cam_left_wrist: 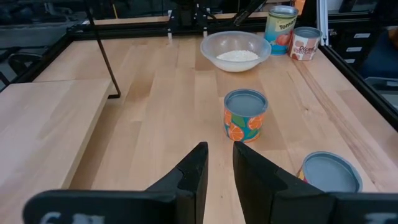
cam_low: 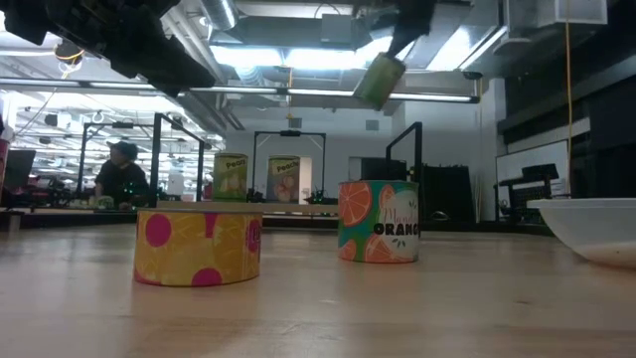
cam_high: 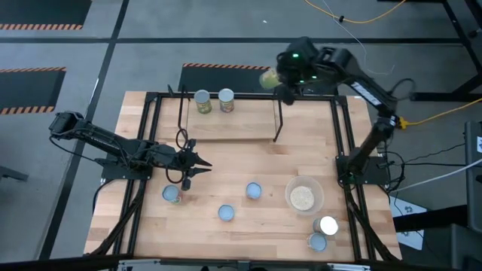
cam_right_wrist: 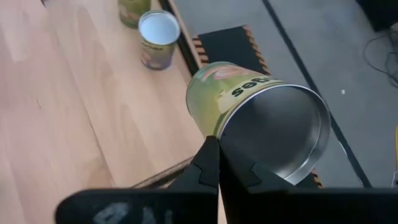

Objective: Pick and place cans onto a shelf
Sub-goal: Put the canned oranges on the shelf

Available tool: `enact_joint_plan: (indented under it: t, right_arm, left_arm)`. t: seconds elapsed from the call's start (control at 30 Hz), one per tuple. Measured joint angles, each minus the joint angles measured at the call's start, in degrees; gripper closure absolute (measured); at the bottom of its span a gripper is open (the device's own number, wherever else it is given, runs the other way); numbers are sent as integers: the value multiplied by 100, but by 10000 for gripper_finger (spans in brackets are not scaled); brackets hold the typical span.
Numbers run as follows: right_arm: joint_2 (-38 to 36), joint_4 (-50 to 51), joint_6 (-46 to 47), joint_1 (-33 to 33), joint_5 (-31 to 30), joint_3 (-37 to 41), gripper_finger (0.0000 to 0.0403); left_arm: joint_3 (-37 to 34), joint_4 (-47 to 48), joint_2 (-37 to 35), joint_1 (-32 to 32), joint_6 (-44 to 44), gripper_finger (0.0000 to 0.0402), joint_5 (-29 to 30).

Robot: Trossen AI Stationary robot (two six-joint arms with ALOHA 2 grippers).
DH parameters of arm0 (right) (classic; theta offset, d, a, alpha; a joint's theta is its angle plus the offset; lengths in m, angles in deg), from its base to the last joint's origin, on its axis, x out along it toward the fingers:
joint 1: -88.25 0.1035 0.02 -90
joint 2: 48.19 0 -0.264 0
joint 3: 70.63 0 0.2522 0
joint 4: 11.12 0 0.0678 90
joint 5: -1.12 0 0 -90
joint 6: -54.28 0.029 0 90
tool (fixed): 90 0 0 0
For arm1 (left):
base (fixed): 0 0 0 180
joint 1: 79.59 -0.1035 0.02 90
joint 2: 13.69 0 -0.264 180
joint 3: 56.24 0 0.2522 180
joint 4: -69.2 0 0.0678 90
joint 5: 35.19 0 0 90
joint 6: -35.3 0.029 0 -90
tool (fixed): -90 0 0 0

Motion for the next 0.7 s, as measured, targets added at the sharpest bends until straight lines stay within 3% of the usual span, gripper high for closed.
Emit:
enact_joint_plan:
  t: [0.2, 0.7]
  right_arm:
    - [909, 194, -12, 199, 2, -558, 403]
    - [2184, 131, -35, 247, 198, -597, 403]
  left_arm:
    - [0, 0, 0, -1, 0, 333, 0]
    - [0, 0, 0, -2, 2, 333, -1]
